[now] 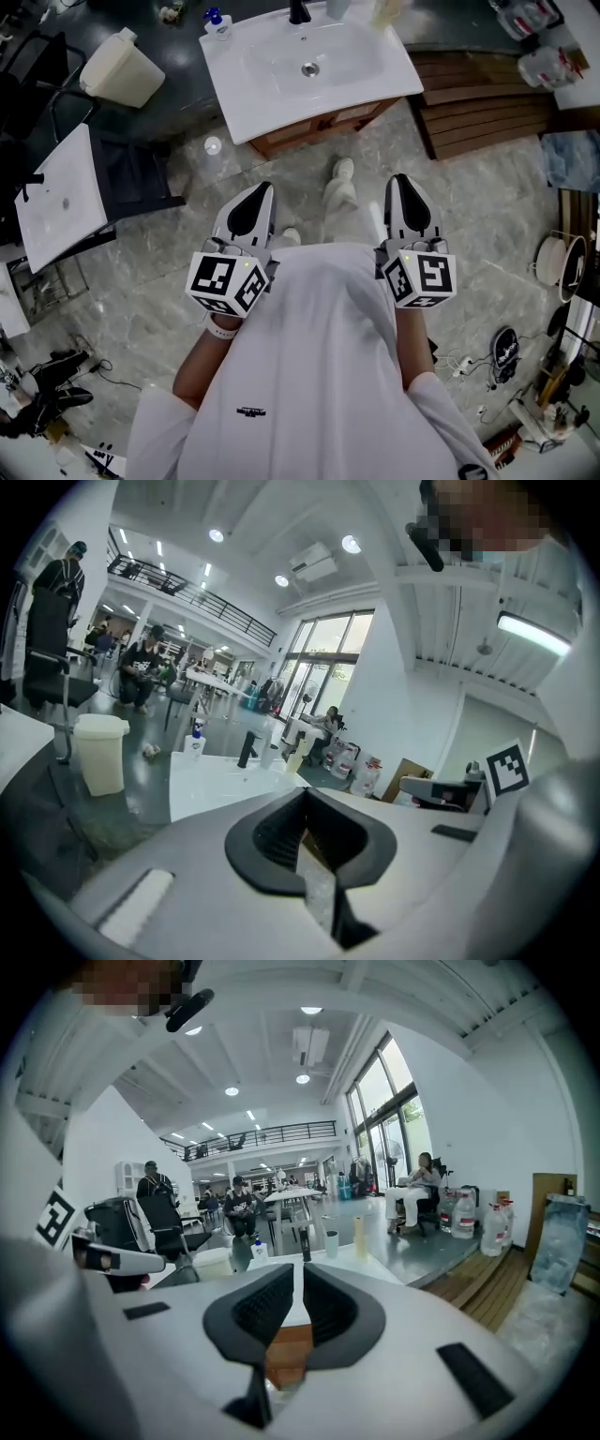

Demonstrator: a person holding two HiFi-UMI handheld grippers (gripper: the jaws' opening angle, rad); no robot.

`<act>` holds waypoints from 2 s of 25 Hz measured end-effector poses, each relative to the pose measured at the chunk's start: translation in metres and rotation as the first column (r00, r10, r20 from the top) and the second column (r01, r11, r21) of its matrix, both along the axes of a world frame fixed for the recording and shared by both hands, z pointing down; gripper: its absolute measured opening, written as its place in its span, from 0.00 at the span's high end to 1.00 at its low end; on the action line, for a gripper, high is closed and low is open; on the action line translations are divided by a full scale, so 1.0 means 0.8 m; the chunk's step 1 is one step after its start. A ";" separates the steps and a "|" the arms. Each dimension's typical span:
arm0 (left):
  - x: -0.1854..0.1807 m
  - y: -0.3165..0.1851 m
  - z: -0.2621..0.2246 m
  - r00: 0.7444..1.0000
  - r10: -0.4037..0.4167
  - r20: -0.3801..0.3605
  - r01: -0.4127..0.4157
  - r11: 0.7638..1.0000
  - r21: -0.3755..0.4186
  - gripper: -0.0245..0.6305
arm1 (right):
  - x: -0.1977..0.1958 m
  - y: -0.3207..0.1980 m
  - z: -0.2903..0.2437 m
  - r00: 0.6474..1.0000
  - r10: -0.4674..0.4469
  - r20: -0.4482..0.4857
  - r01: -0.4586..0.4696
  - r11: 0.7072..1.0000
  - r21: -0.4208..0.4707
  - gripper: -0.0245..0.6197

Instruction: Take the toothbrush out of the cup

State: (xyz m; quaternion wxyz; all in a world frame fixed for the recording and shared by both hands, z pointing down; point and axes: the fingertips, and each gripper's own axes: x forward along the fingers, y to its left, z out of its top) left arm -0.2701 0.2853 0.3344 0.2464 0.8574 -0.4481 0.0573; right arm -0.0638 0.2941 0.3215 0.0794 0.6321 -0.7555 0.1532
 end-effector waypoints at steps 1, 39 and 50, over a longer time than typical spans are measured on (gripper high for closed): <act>0.008 -0.017 0.003 1.000 -0.003 0.005 0.002 1.000 0.002 0.96 | 0.007 -0.017 0.002 1.000 -0.007 -0.002 0.007 1.000 0.013 0.95; 0.222 -0.454 -0.005 0.982 -0.119 0.149 0.126 0.991 -0.037 0.95 | 0.201 -0.430 -0.009 0.990 -0.139 0.039 0.136 0.989 0.053 0.95; 0.243 -0.554 0.019 0.971 -0.177 0.159 0.184 0.983 -0.028 0.75 | 0.189 -0.455 0.013 0.981 -0.179 0.072 0.179 0.984 0.007 0.95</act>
